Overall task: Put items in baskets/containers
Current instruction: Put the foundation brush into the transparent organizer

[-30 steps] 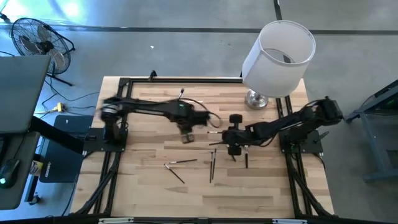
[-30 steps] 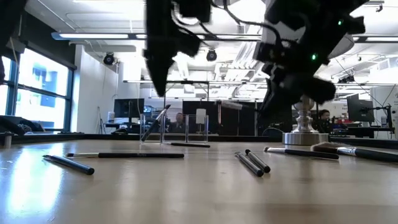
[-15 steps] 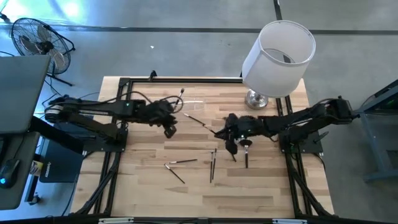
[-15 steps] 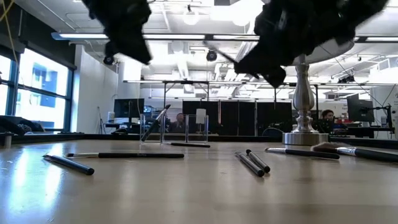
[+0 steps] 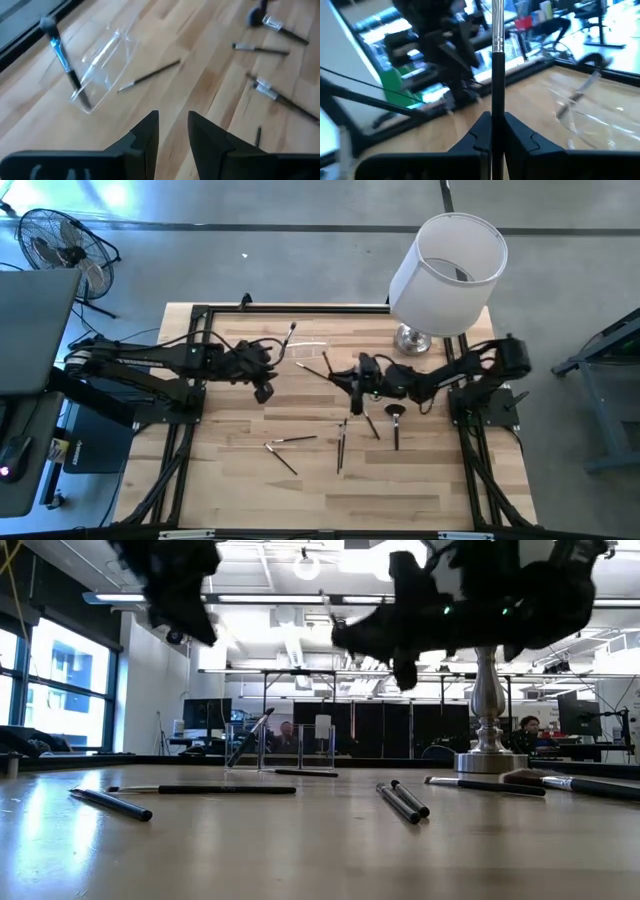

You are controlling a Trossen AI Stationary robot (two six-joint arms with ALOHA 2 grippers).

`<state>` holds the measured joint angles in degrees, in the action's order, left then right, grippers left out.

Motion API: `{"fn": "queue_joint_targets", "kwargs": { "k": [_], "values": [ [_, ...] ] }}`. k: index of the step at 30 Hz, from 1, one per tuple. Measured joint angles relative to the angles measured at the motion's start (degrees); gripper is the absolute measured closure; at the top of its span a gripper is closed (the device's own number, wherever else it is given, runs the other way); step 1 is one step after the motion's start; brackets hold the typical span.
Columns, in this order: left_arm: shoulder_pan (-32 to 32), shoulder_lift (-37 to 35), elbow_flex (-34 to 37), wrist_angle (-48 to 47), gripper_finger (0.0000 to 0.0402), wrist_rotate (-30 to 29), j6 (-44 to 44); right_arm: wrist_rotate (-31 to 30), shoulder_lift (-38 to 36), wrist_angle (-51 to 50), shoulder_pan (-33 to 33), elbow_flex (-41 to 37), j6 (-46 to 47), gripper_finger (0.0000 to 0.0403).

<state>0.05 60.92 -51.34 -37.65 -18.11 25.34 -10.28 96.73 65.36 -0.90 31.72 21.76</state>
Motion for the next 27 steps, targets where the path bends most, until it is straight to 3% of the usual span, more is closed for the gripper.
{"fn": "queue_joint_targets", "kwargs": {
  "k": [7,13,18,27],
  "values": [
    [0.0,0.1,0.0,-1.2,0.0302,-1.6,0.1,-0.3,13.1,13.3,-5.5,8.1,-0.2,0.0384],
    [-0.9,0.2,0.1,-2.5,0.0302,-2.8,0.7,-2.2,20.6,13.8,-7.9,13.6,-3.0,0.0384],
    [-1.6,0.2,0.1,-3.6,0.0302,-2.3,2.0,-4.5,22.7,14.1,-10.6,16.7,-6.8,0.0384],
    [-2.7,0.2,0.1,-3.4,0.0302,-2.2,1.7,-1.5,23.3,8.6,-16.7,18.1,-8.8,0.0384]
  ]
}}
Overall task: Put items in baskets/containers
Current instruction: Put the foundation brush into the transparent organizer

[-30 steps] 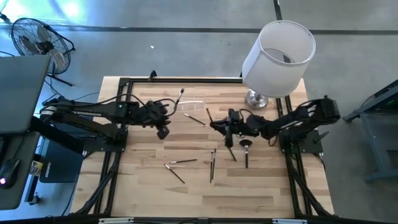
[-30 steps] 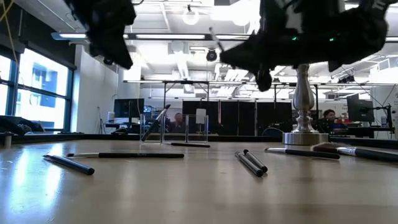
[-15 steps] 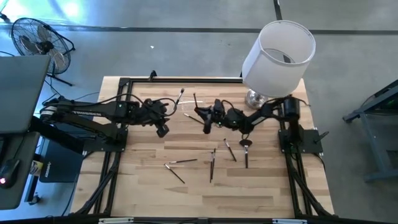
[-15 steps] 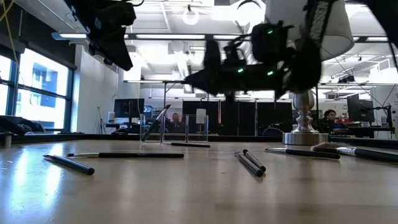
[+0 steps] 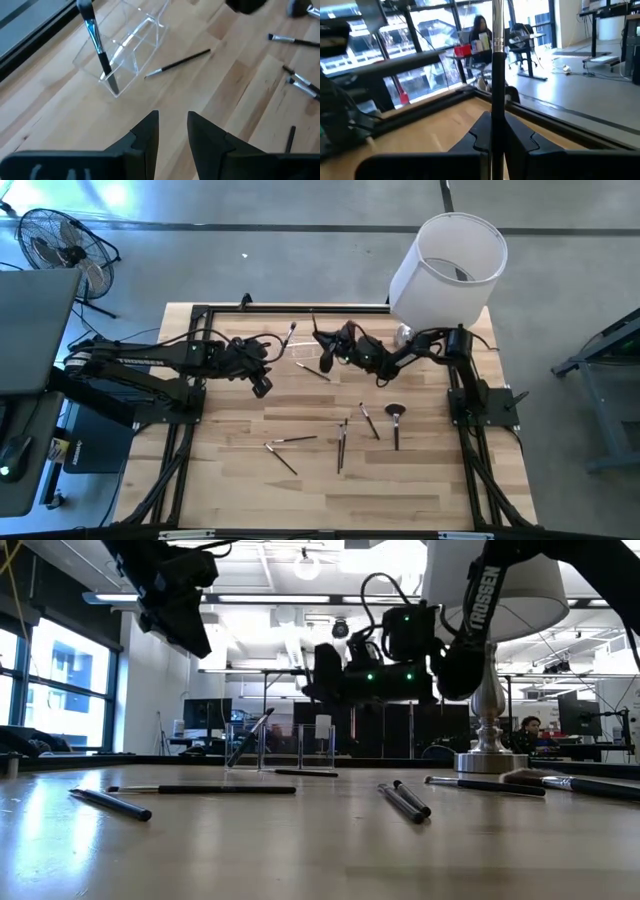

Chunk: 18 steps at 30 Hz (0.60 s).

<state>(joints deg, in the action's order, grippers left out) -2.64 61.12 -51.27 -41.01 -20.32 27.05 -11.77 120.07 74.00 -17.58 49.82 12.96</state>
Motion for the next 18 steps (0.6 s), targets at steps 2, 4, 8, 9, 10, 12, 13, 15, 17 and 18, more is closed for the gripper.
{"fn": "queue_joint_targets", "kwargs": {
  "k": [2,4,8,9,10,12,13,15,17,18],
  "values": [
    [-0.2,0.0,0.0,0.1,0.0302,0.0,0.0,0.7,0.0,-1.2,-0.8,0.0,-0.5,0.0384],
    [-0.7,0.0,0.0,-0.2,0.0302,0.5,0.0,1.0,0.0,-2.2,-1.3,0.0,-1.2,0.0384],
    [-0.8,0.0,0.0,-0.3,0.0302,1.1,0.1,1.1,0.0,-3.5,-2.0,0.0,-1.5,0.0376],
    [-0.8,0.0,0.0,-0.2,0.0302,1.1,0.1,1.0,0.0,-4.0,-2.1,0.0,-1.6,0.0375],
    [-0.8,0.0,0.0,-0.3,0.0302,1.3,0.1,1.1,0.0,-5.0,-2.2,0.0,-1.7,0.0374],
    [-0.8,0.0,0.0,-0.3,0.0302,1.4,0.1,1.4,0.0,-6.3,-2.4,0.0,-2.5,0.0376],
    [-0.8,0.0,0.0,-0.3,0.0302,1.4,0.1,1.5,0.0,-7.0,-2.3,0.0,-2.8,0.0378],
    [-0.8,0.0,0.0,-0.3,0.0302,1.4,0.1,1.7,0.0,-7.7,-2.4,0.0,-3.0,0.0381],
    [-0.8,0.0,0.0,-0.4,0.0302,1.3,0.1,1.7,0.0,-7.9,-2.4,0.0,-3.1,0.038],
    [-0.8,0.0,0.0,-0.3,0.0302,1.3,0.1,1.7,0.0,-8.2,-2.4,0.0,-3.5,0.0378]
  ]
}}
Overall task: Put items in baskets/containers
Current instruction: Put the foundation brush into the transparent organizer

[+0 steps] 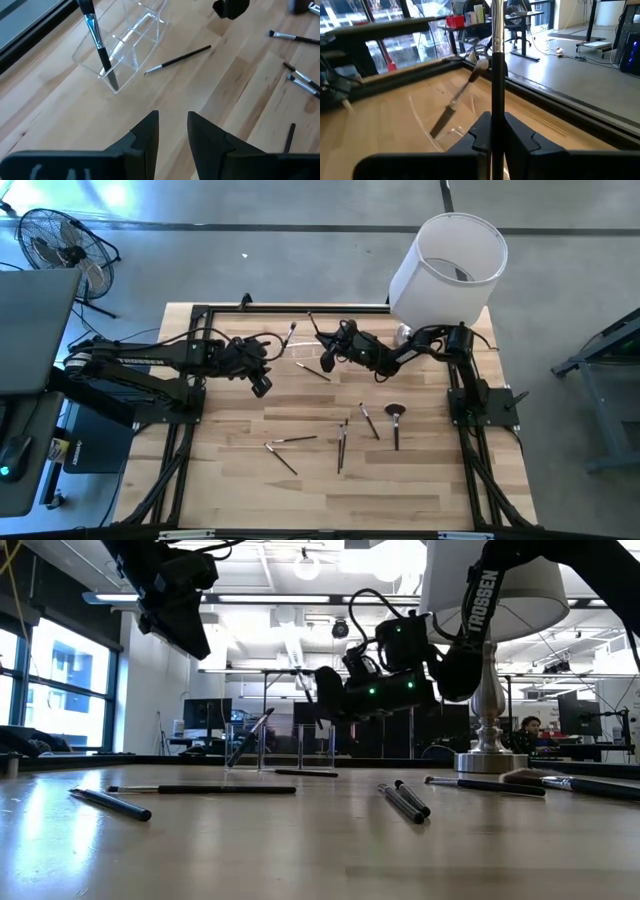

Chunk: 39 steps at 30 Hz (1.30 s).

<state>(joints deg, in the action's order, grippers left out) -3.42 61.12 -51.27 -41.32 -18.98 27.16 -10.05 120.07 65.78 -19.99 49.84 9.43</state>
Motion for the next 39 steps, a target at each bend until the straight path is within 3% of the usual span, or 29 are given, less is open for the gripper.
{"fn": "queue_joint_targets", "kwargs": {
  "k": [17,39],
  "values": [
    [0.0,0.0,0.0,0.3,0.0302,0.4,0.2,-0.2,-0.2,-6.0,0.0,0.1,-2.0,0.0363],
    [0.0,0.0,0.0,0.6,0.0302,-1.6,0.2,2.5,-0.1,-5.6,0.0,0.0,-1.8,0.0363]
  ]
}}
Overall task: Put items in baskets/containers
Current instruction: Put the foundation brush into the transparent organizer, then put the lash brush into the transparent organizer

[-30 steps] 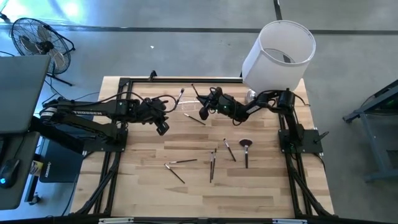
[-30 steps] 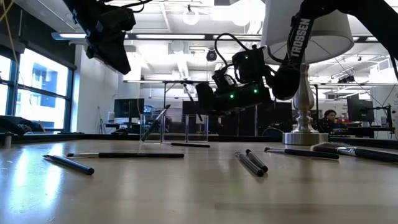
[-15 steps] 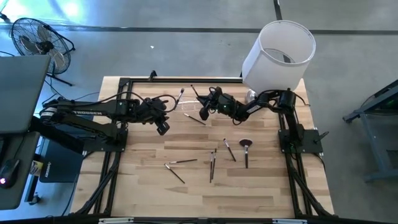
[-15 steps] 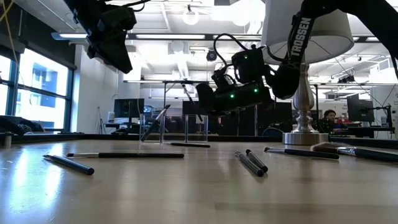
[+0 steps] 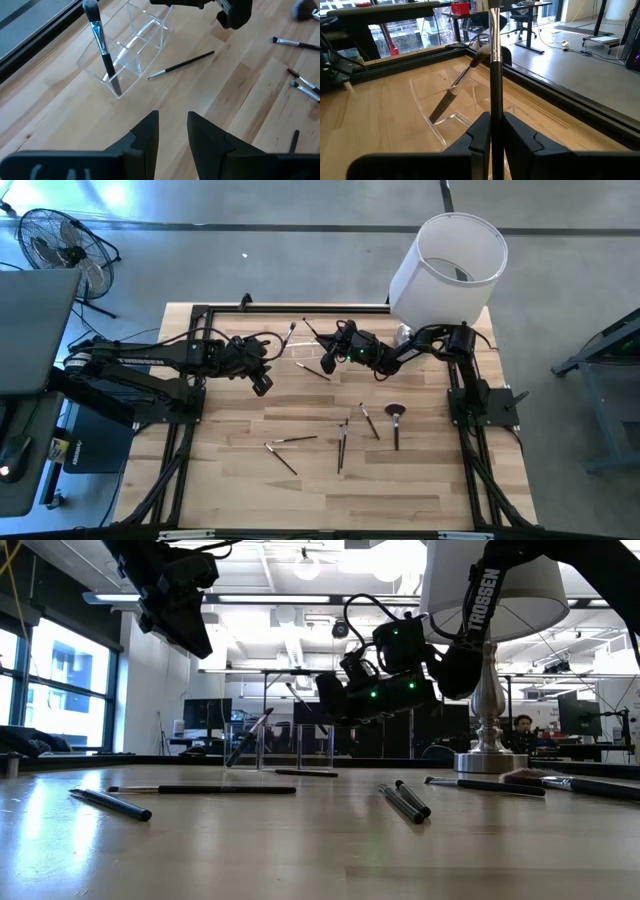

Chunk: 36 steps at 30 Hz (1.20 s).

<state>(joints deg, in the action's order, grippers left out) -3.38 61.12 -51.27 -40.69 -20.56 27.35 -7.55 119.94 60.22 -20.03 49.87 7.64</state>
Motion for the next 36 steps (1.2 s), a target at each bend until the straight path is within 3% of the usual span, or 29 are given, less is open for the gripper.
{"fn": "queue_joint_targets", "kwargs": {
  "k": [25,36],
  "values": [
    [0.0,0.0,0.0,0.2,0.0302,0.5,-1.1,-1.1,-2.8,2.4,0.2,-0.2,0.0,0.0339],
    [0.0,0.0,0.0,0.2,0.0302,2.0,-1.1,1.1,-9.0,-2.5,5.2,-0.2,-0.2,0.038]
  ]
}}
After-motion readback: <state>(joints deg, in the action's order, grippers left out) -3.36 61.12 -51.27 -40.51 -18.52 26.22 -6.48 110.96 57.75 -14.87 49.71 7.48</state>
